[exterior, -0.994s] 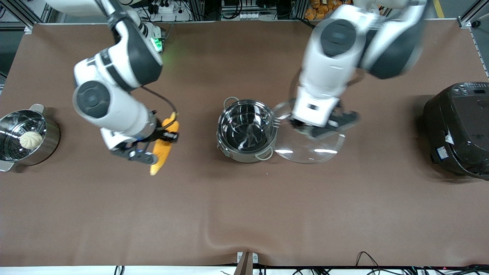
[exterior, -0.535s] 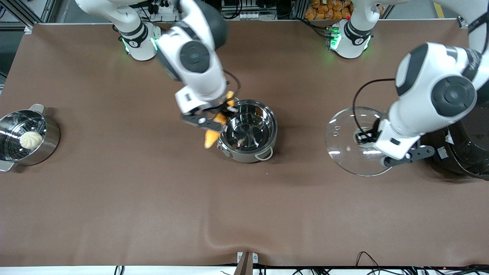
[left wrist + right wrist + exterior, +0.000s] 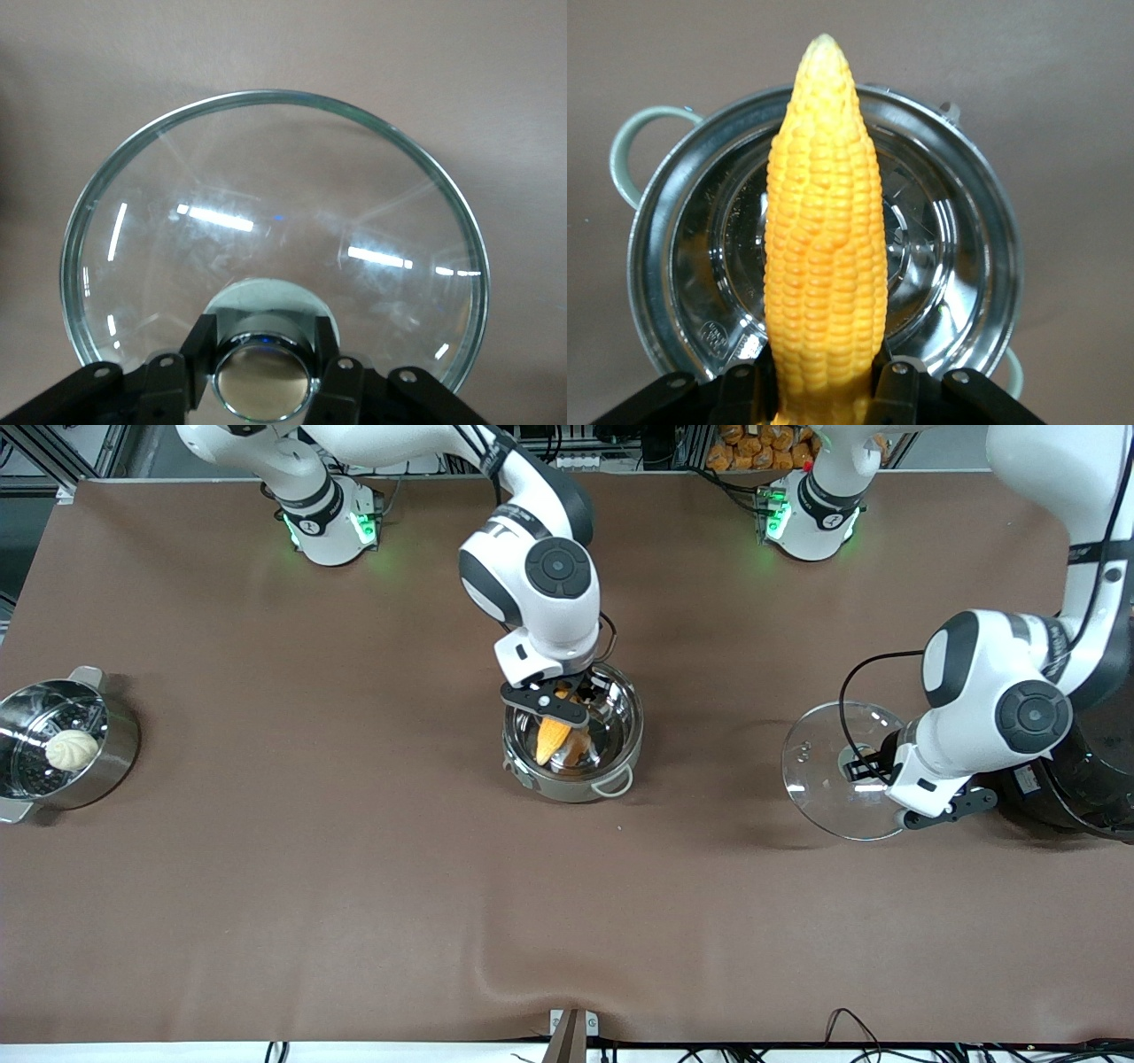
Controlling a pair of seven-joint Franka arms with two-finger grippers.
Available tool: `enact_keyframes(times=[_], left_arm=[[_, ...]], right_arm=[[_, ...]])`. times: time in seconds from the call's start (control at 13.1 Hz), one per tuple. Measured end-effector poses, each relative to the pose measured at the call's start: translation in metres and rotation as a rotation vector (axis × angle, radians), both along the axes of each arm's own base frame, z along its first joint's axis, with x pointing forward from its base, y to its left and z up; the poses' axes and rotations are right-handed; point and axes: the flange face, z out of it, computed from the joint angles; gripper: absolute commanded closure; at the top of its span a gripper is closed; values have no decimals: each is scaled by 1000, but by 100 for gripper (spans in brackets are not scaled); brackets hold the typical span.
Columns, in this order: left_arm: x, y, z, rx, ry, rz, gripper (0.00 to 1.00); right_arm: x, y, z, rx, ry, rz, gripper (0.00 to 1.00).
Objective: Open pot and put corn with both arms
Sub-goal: 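Lower the corn into the pot while the left gripper sets the lid down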
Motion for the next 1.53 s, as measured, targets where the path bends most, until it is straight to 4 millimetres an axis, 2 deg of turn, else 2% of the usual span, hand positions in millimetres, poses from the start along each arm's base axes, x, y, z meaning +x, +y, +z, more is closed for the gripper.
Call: enact_keyframes(times=[0.23, 0.31, 0.38, 0.46, 0.61, 0.76, 0.84, 0.92, 1.07, 1.22, 1.53], left_arm=[[-29, -2, -52, -18, -38, -13, 100], [-36, -5, -61, -20, -32, -19, 100], [-41, -7, -67, -21, -23, -24, 100], [-44, -8, -70, -20, -15, -25, 92], [-48, -7, -81, -20, 5, -25, 59], [-51, -7, -95, -23, 25, -24, 0], [-51, -7, -98, -25, 26, -24, 0], [-49, -8, -97, -26, 21, -24, 0], [-38, -8, -82, -27, -13, -23, 0], [-25, -8, -50, -21, -41, -21, 0], [-8, -5, 48, 10, -45, -13, 0]], right_arm=[[-2, 3, -10, -12, 3, -4, 96], [-2, 3, -12, -13, 2, -5, 93], [0, 4, -14, -6, -3, -6, 84], [2, 5, -16, 4, -12, -8, 79], [6, 5, -27, 11, -20, -12, 57], [14, -1, -43, -13, -32, -15, 34], [19, -5, -49, -30, -43, -14, 18], [22, -8, -54, -42, -50, -13, 9], [23, -8, -55, -48, -57, -10, 6], [23, -7, -53, -43, -61, -9, 6], [25, -2, -34, -8, -76, -81, 6]])
